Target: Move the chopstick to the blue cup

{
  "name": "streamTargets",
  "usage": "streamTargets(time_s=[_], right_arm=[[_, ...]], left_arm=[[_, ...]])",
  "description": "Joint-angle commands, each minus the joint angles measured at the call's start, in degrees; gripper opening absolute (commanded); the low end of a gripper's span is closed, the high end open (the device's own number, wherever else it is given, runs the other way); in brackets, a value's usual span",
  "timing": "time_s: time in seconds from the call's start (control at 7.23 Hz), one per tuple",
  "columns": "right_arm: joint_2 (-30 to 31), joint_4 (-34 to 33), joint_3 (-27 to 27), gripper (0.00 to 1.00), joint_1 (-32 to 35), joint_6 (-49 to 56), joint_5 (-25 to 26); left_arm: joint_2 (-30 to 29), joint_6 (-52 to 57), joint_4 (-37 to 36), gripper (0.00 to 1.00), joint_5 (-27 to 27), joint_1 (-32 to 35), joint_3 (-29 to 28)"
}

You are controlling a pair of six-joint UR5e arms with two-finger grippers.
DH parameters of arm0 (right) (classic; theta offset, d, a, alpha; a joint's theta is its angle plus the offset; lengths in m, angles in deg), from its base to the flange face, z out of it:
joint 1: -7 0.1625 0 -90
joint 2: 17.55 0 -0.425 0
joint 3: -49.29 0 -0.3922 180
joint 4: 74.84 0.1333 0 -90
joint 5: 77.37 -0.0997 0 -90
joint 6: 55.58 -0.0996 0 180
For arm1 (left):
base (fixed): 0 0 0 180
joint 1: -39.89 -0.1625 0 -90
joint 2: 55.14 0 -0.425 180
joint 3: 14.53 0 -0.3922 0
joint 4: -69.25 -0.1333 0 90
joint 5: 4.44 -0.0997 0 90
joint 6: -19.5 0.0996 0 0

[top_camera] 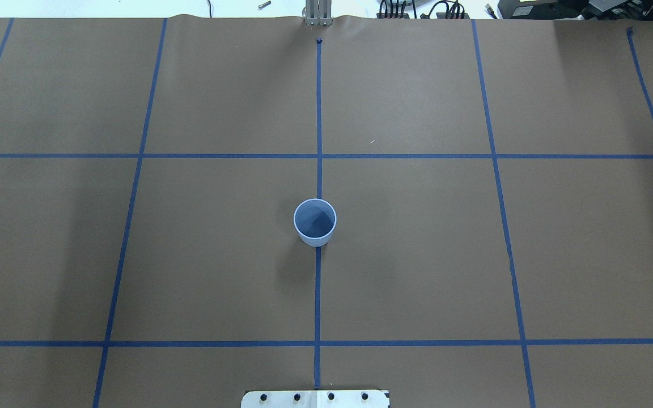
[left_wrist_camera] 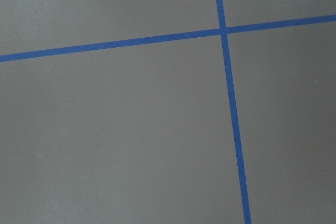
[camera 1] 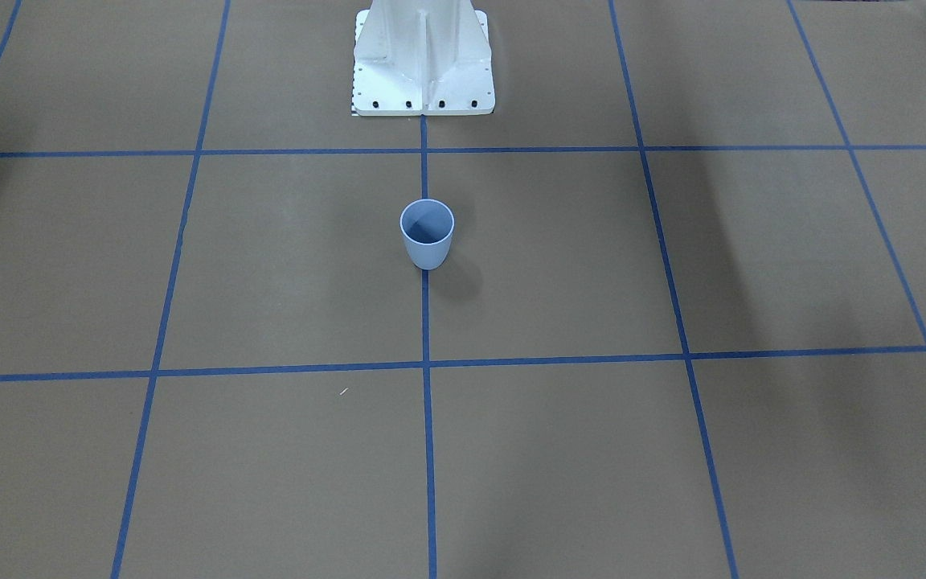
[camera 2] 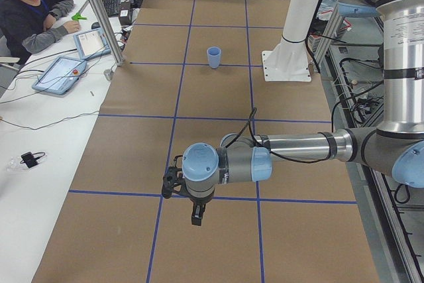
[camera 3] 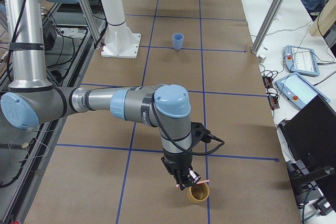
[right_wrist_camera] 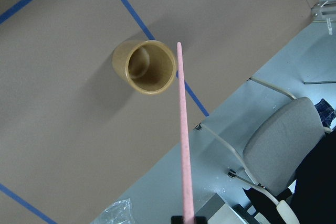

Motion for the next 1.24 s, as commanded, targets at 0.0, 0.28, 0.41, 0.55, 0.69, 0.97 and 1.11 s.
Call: streamTargets(time_s=[0.0,0.28,0.41,0.55,0.69,0.97,1.11], right_arm=[[-4.19,-5.08,-1.16,0.00,-2.46,-1.91,-3.44],[-5.15,-4.57,-2.48,0.00,-11.05,-1.92,-8.90],[-7.16,-4.47,-3.36,0.00,-15.70,-1.39,-12.32],[-8.49,-4.47,-5.54,0.00,-20.88,-1.56,-13.31],[-10.76,-4.65,-5.65,0.00,-23.98,-1.91,-14.71],[-10.96,-4.30,-11.41,0.00,-29.70,-11.32,-21.73],[-11.31,-4.21,-16.94,0.00,-35.55,-21.76,-21.23]], left_arm=[[0.00,0.00,-0.09,0.99,0.00,0.00,0.00],[0.00,0.00,0.00,0.99,0.00,0.00,0.00],[0.00,0.00,0.00,0.99,0.00,-0.09,0.00],[0.00,0.00,0.00,0.99,0.00,0.00,0.09],[0.00,-0.09,-0.09,0.99,0.00,0.00,0.18],[-0.08,-0.17,0.09,0.99,0.09,0.00,0.61],[0.00,-0.26,-0.09,0.99,2.96,0.00,0.70]])
